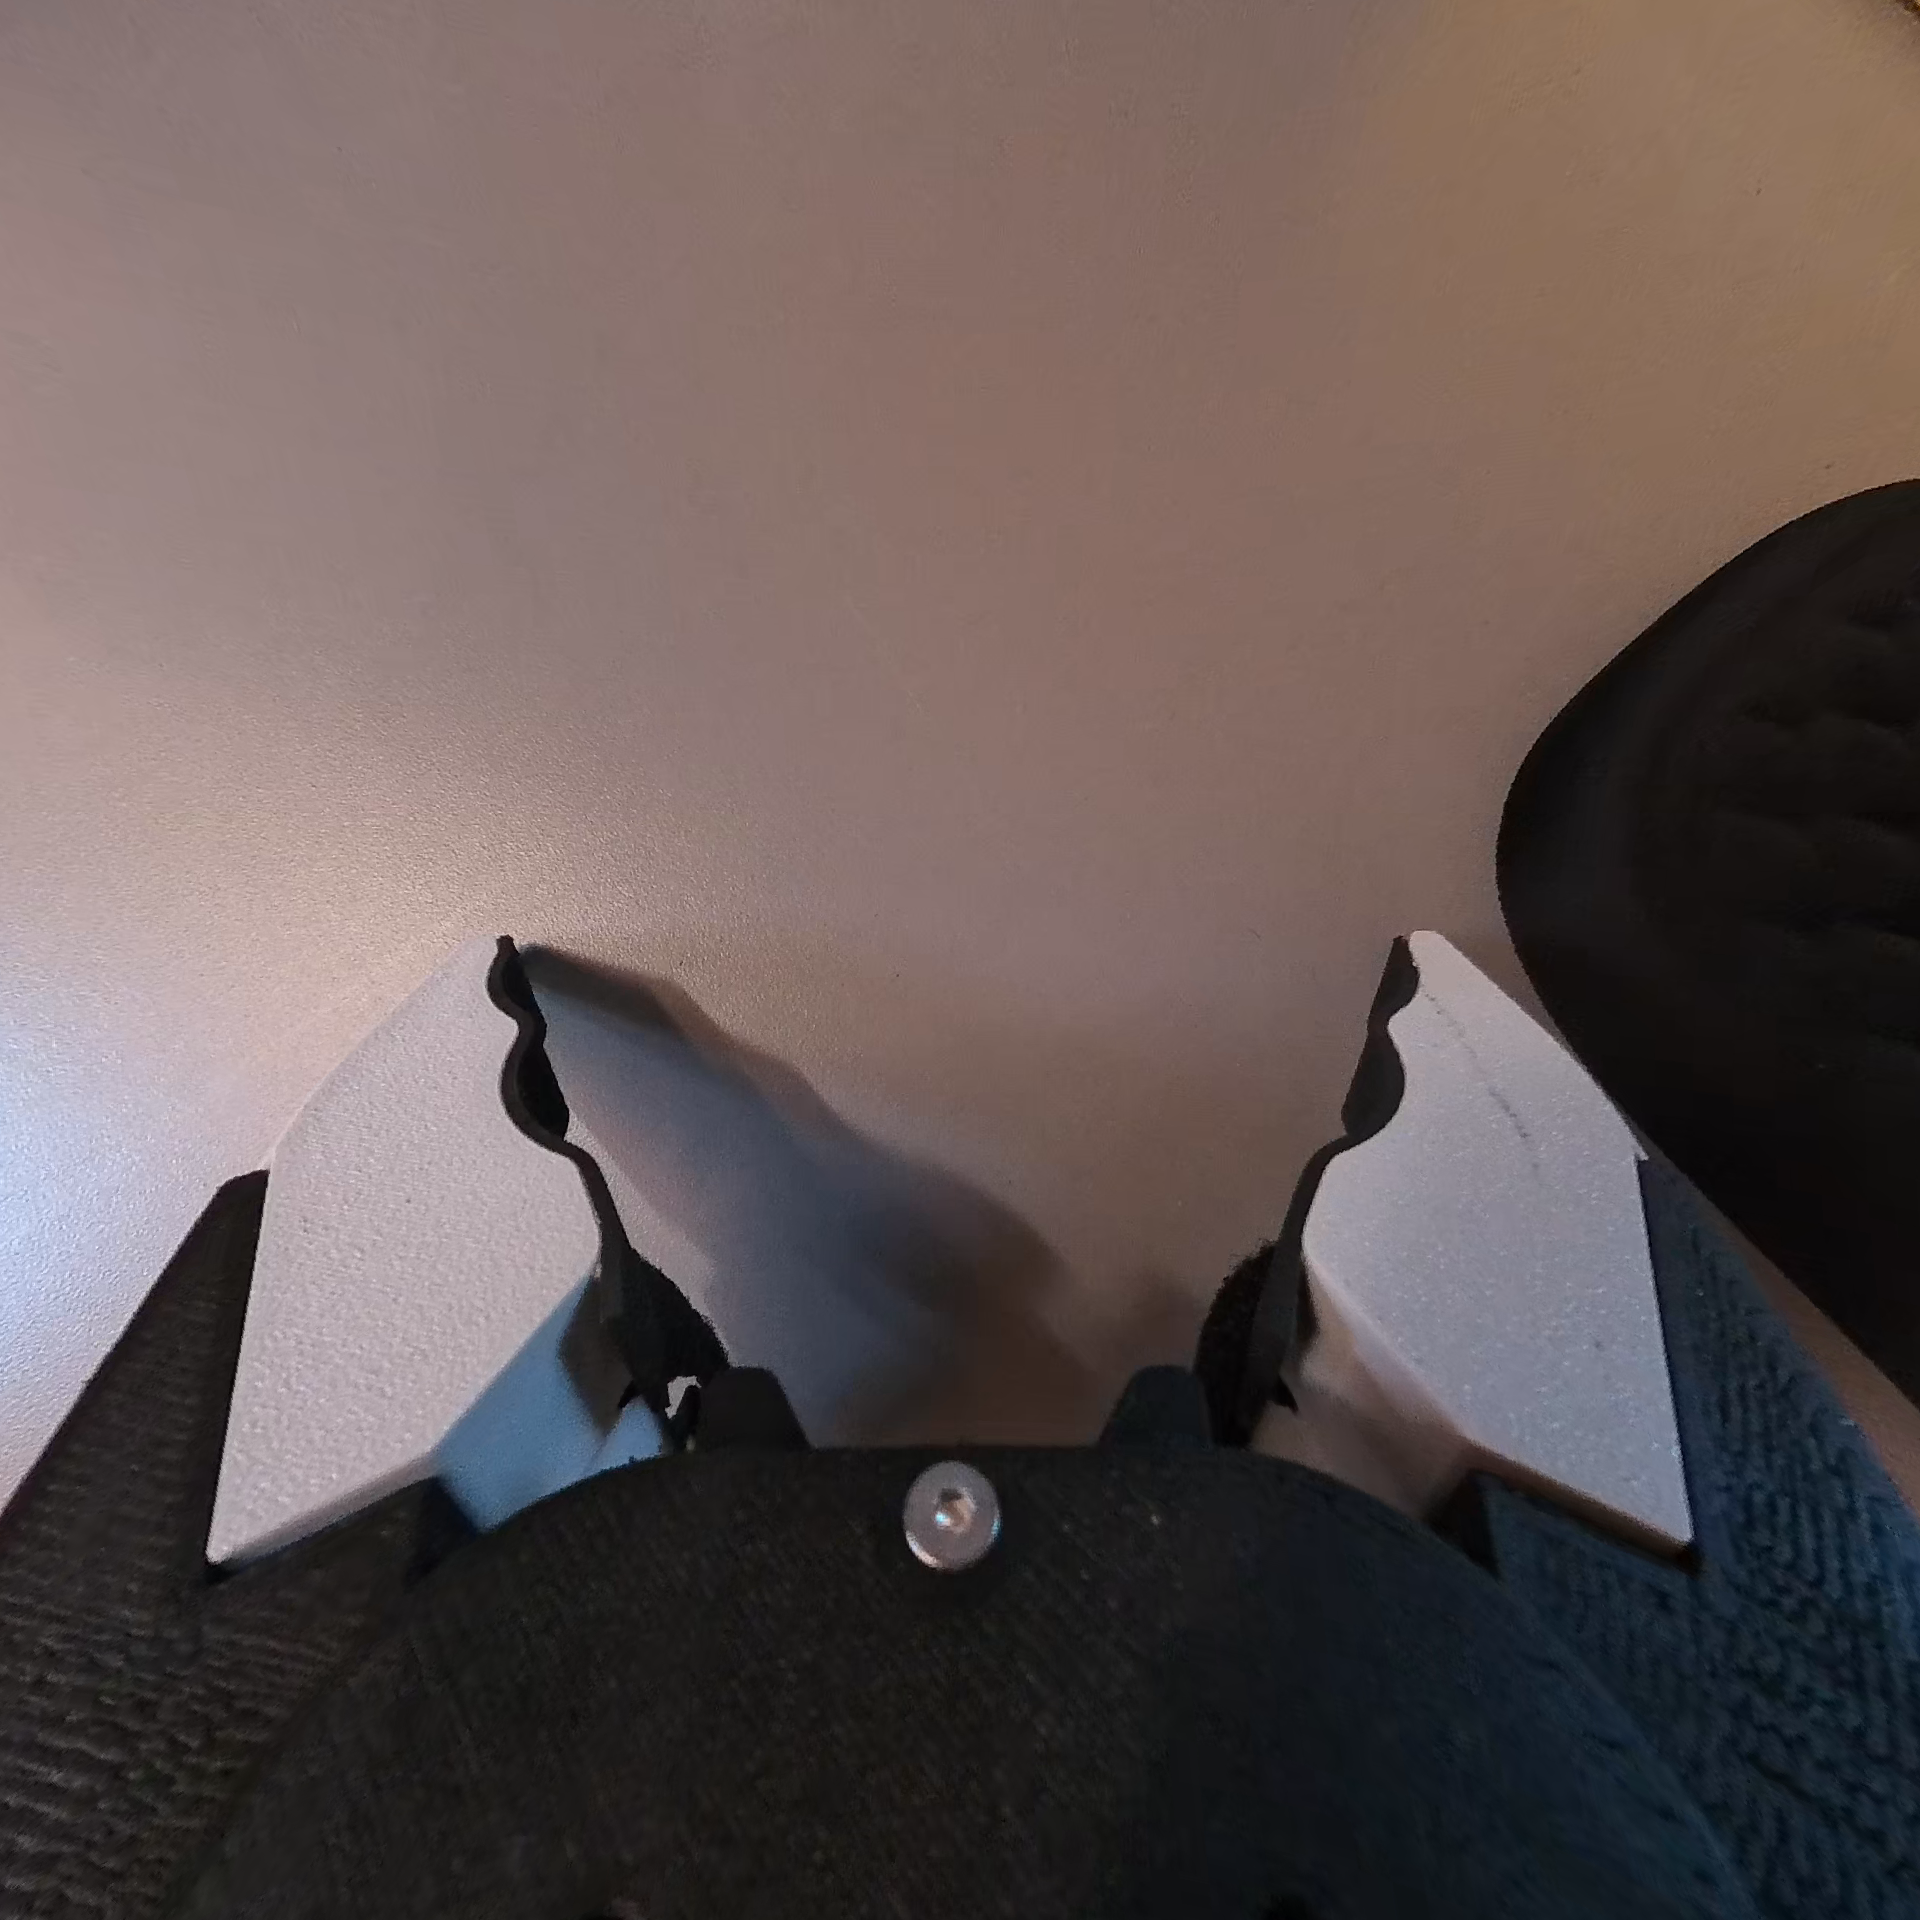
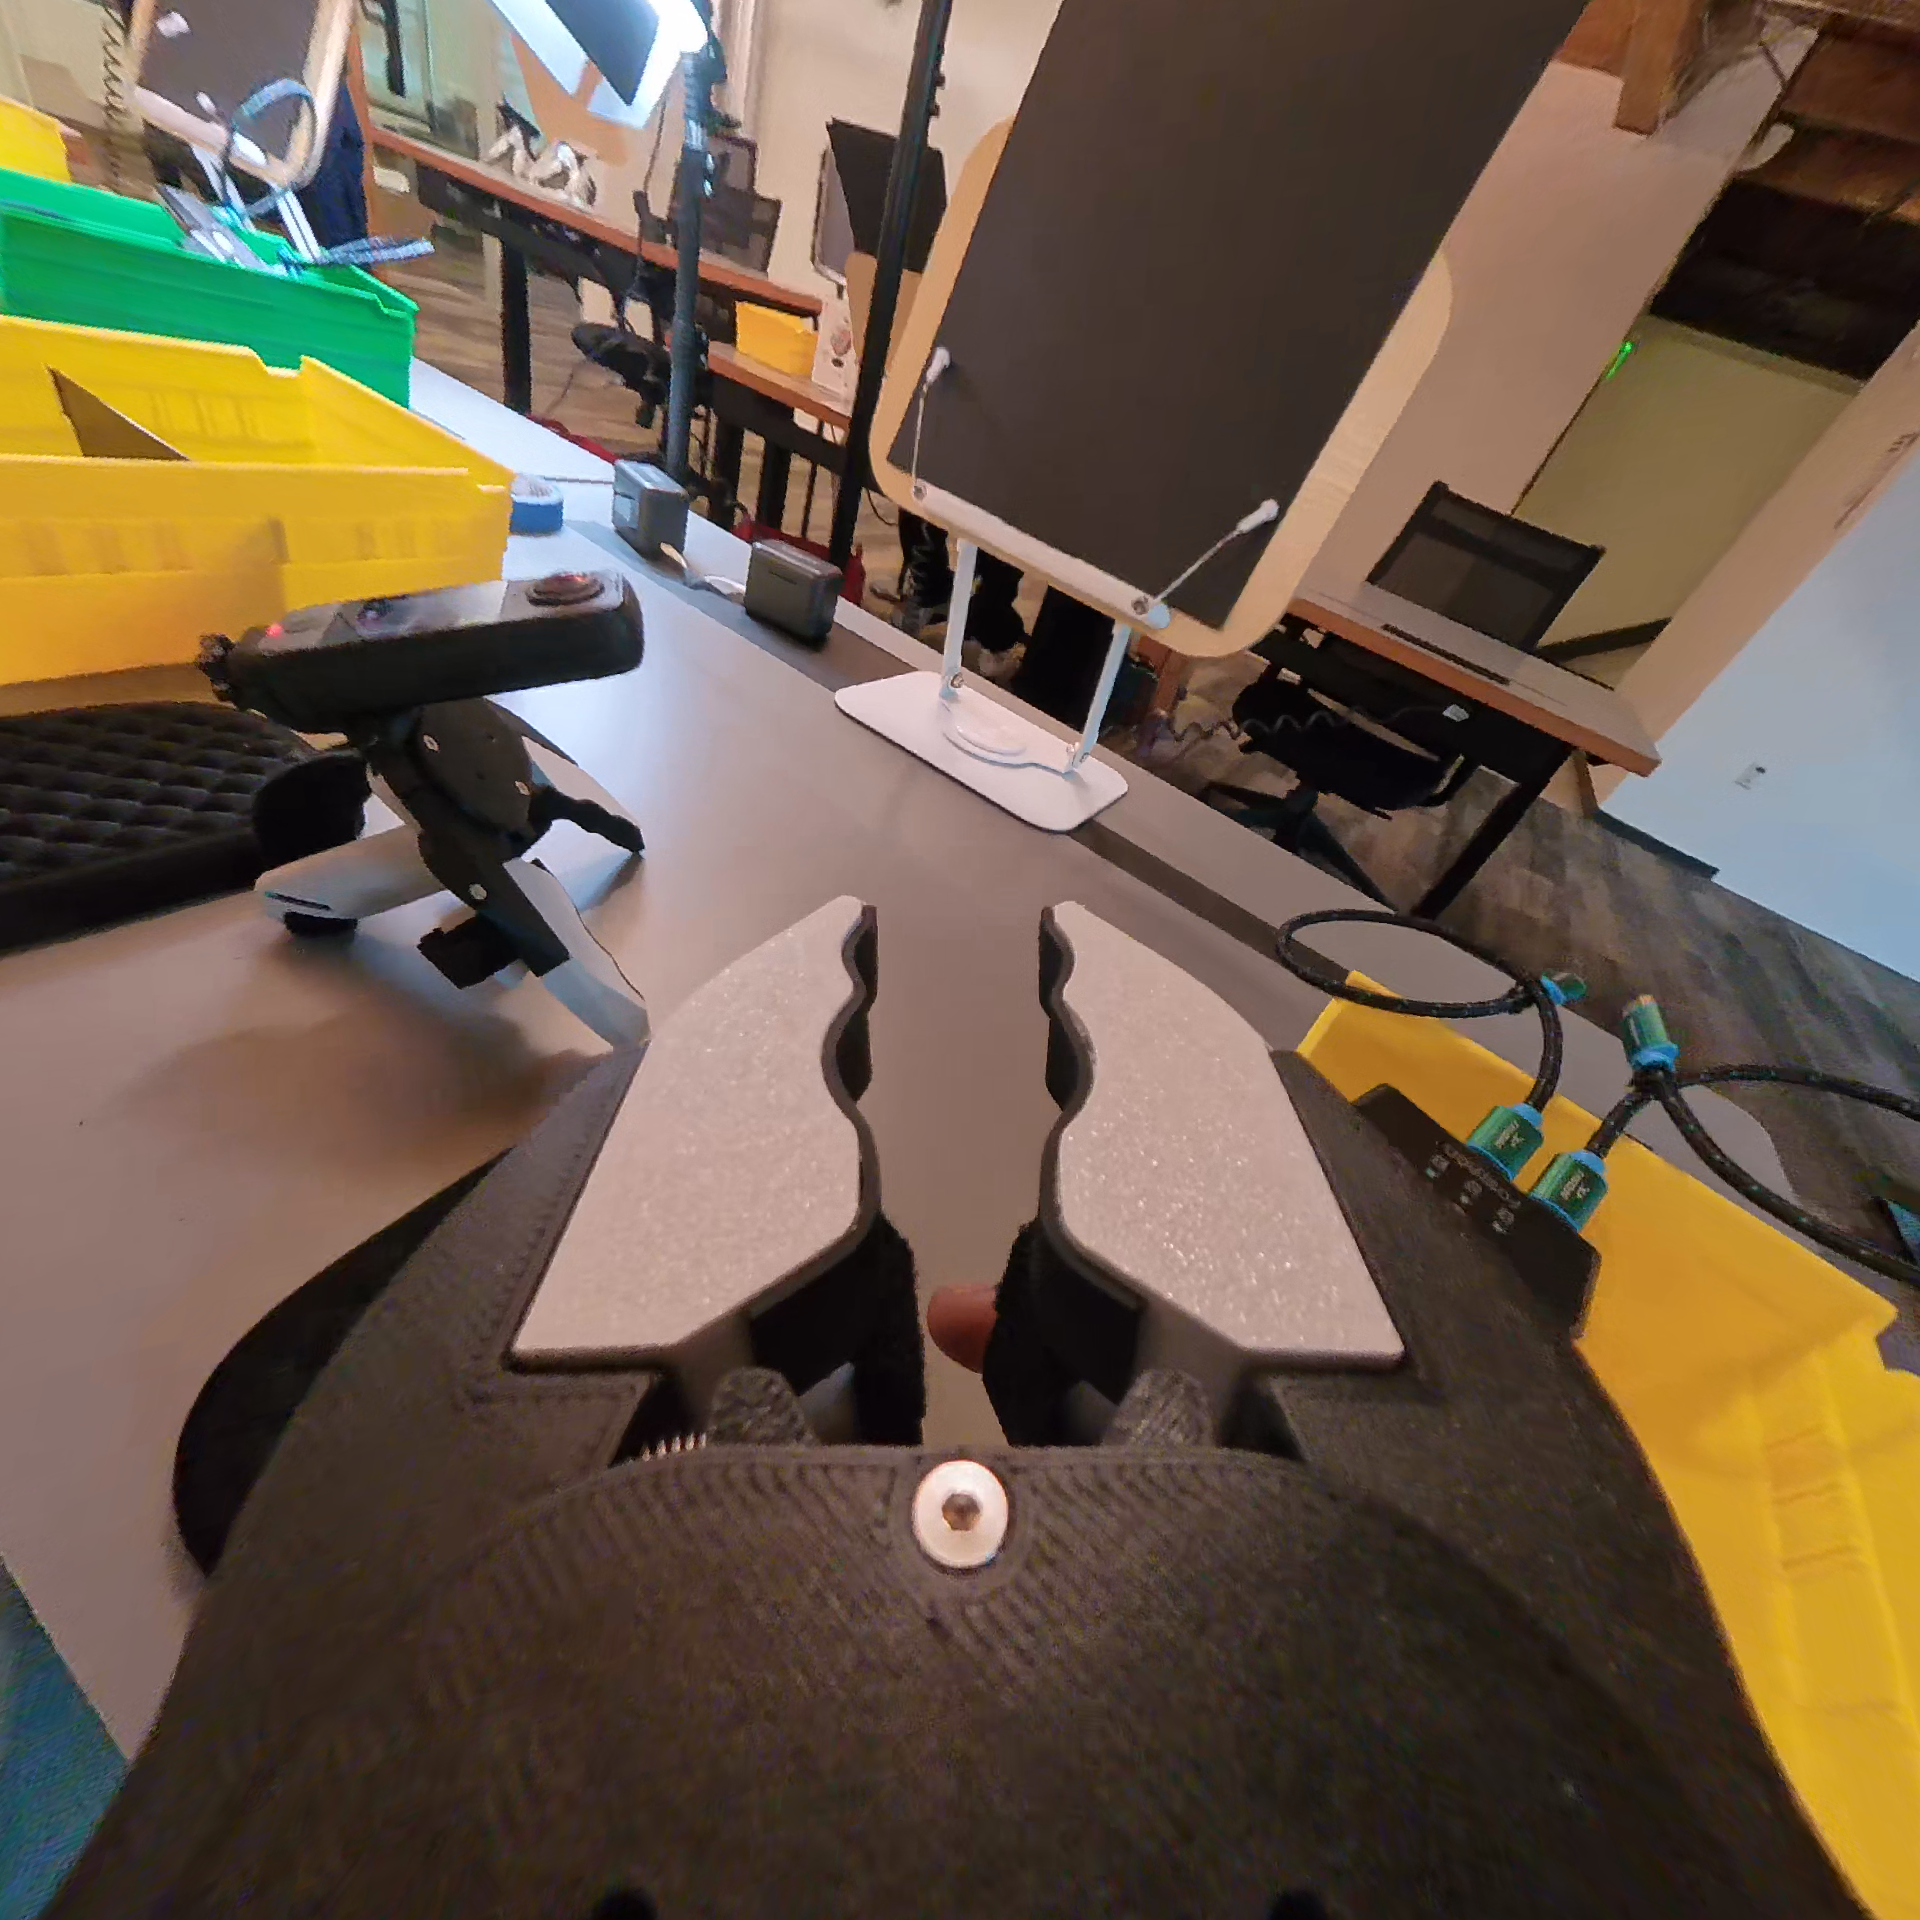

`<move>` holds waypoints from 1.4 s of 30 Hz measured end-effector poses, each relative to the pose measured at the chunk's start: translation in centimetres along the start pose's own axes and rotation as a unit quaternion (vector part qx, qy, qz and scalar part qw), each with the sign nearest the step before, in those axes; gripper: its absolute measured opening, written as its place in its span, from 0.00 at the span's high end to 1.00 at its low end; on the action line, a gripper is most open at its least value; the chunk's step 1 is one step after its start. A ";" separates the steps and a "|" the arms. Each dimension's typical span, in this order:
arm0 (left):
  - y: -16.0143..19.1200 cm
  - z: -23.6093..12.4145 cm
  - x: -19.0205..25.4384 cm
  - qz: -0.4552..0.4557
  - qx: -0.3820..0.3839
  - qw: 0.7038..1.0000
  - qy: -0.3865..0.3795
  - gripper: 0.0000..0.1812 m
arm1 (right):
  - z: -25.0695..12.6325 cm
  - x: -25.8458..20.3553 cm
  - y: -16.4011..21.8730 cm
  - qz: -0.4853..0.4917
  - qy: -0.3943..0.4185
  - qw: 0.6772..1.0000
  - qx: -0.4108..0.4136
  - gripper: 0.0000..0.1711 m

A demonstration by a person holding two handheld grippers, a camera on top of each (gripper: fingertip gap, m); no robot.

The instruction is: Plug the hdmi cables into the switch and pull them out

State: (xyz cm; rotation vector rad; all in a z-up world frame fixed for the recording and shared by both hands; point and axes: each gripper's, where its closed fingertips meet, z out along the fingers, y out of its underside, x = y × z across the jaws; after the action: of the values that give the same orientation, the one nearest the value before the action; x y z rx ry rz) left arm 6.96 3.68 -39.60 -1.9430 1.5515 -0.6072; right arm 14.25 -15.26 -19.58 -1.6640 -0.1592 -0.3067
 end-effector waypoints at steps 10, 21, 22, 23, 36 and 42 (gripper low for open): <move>0.0 0.0 0.0 0.000 0.000 1.000 0.000 0.20 | 1.9 -1.9 4.3 -0.020 -0.045 0.995 -0.092 0.64; 0.0 0.1 0.0 0.011 -0.001 1.000 0.010 0.20 | 3.1 -4.7 3.9 -0.037 -0.088 0.993 -0.070 0.68; -0.1 0.2 -0.1 0.020 -0.001 1.000 0.018 0.20 | 3.1 -4.8 3.9 -0.037 -0.088 0.993 -0.068 0.68; -0.2 0.3 -0.3 0.028 0.000 0.999 0.027 0.20 | 3.2 -4.8 4.0 -0.037 -0.089 0.993 -0.067 0.68; -1.5 1.4 -1.5 0.033 0.000 0.999 0.031 0.20 | 3.5 -5.1 4.9 -0.042 -0.095 0.993 -0.061 0.71; -2.5 1.4 -1.2 0.063 0.016 0.995 0.072 0.22 | 4.2 -5.4 5.3 -0.042 -0.093 0.993 -0.059 0.71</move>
State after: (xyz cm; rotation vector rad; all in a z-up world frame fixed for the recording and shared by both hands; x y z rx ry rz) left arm 9.43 5.45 -38.94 -1.7951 1.7275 -0.7275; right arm 11.03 -11.37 -26.64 -1.8047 -0.3568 -0.2279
